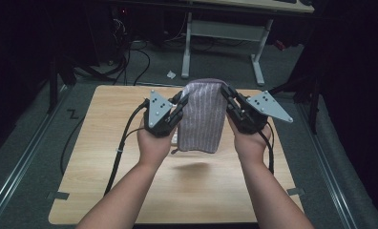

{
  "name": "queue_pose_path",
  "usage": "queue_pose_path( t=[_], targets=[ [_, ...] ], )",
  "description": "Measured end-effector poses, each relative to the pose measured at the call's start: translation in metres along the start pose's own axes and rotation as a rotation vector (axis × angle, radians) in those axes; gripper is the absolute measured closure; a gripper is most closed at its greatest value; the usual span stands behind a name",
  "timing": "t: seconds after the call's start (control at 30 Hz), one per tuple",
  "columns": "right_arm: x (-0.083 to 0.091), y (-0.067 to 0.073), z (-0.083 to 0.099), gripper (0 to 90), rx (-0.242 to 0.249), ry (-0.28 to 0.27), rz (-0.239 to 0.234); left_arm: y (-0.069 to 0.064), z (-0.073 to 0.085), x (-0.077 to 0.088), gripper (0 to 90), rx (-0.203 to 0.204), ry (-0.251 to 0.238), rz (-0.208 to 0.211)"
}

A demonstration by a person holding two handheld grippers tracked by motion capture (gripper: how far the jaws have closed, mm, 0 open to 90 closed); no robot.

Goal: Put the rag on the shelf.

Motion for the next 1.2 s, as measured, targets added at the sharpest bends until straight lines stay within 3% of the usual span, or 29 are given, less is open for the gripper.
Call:
queue_pose_path(
  t=[0.27,0.3,0.47,0.8,1.0,1.2],
  targets=[
    [-0.02,-0.003,-0.002,83.3,0.001,0.011,0.018,0.02,-0.003,-0.015,80.1,0.014,-0.005,-0.021],
    [-0.029,-0.004,-0.003,83.3,0.004,0.015,0.022,0.023,-0.003,-0.018,80.1,0.015,-0.004,-0.025],
    [-0.048,-0.004,-0.003,83.3,0.002,0.026,0.026,0.036,-0.001,-0.027,80.0,0.006,0.015,-0.045],
    [-0.083,0.001,0.009,83.3,0.001,0.06,0.021,0.066,0.008,-0.041,80.1,0.028,0.06,-0.088],
    [-0.102,-0.002,0.016,83.3,0.004,0.096,0.028,0.08,0.009,-0.05,79.9,0.056,0.082,-0.09],
    [-0.119,-0.005,0.021,83.3,0.025,0.112,0.039,0.088,0.012,-0.058,79.9,0.06,0.095,-0.089]
  ],
)
Point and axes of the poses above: each handheld gripper's, and its own axes: x roughly backward along the jaws, z roughly out of its underside, y roughly to its left, the point moved 3 cm from there along -x, roughly forward along the jaws, and after that the axes turned 13 degrees about z, right-handed, at the moved point
